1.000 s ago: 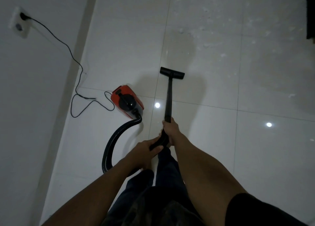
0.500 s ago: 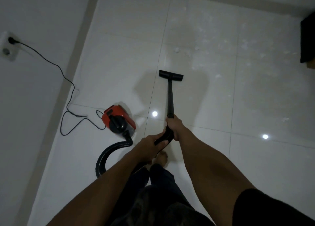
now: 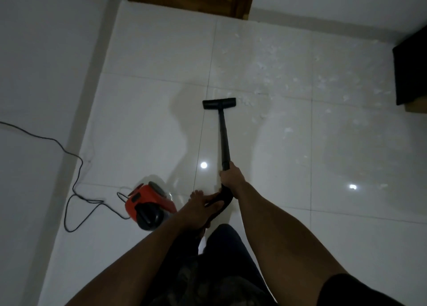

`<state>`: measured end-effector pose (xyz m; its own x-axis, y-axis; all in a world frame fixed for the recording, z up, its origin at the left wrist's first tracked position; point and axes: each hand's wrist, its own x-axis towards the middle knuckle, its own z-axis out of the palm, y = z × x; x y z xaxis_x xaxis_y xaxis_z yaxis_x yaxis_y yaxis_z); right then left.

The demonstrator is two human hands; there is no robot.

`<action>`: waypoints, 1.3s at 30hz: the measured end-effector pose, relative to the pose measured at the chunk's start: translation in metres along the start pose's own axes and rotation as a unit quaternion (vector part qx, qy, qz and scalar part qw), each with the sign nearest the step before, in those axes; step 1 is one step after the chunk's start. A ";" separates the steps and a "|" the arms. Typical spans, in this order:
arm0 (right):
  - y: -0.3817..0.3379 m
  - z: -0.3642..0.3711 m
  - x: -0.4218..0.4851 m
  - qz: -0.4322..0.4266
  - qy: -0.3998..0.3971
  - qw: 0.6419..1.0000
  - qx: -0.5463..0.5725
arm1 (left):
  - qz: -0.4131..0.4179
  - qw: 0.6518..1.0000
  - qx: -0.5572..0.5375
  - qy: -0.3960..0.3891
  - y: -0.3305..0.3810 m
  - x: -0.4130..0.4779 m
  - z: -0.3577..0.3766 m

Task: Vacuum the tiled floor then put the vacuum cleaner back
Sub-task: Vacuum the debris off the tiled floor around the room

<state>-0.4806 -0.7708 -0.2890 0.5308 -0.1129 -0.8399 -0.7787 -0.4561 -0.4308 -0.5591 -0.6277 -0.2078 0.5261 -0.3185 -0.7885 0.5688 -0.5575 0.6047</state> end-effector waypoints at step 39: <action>-0.342 -0.144 0.240 0.039 0.015 0.975 0.219 | 0.003 1.000 -0.010 0.022 0.242 0.239 -0.287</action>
<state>-0.0391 -0.7690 -0.2961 0.4693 -0.1617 -0.8681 -0.8814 -0.0255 -0.4717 -0.1139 -0.6186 -0.2179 0.5560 -0.2872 -0.7800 0.5781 -0.5408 0.6111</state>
